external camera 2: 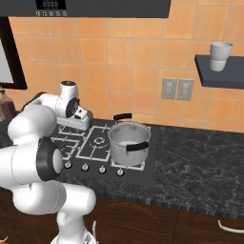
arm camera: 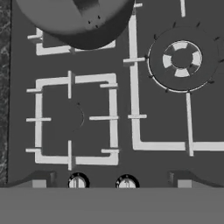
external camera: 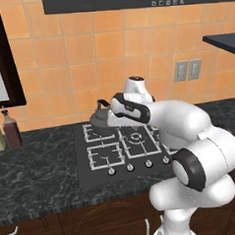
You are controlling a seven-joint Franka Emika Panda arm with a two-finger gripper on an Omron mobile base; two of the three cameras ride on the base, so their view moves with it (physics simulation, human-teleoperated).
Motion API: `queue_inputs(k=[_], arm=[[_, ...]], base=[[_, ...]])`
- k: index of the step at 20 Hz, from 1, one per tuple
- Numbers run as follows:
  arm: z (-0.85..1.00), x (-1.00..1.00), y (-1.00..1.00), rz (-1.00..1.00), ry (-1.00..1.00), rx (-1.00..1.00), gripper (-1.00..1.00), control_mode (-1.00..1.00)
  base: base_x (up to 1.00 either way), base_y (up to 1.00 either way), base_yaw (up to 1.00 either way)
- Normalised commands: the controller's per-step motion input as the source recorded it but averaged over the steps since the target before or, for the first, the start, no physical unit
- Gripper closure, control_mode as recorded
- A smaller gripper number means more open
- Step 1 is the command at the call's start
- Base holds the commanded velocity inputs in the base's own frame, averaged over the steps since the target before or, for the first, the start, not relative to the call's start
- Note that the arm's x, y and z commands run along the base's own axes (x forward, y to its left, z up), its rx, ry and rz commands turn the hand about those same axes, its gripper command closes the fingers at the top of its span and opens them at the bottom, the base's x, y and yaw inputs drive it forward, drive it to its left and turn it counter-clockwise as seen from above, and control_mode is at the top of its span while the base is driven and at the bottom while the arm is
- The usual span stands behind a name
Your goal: Pick the kettle from the counter and place it on a stove burner. Then turn the burner on.
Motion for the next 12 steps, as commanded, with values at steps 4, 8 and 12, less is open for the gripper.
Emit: queue_inputs(k=[4,8,12], arm=[[-0.04,0.0,0.0,0.02,0.2,-0.07,-1.0,-1.0],[0.0,0.05,0.09,0.02,0.57,-0.29,-1.0,-1.0],[-0.26,0.11,0.16,0.0,0.4,-0.16,-1.0,-1.0]], base=[[0.0,0.0,0.0],[0.0,0.0,0.0],[0.0,0.0,0.0]])
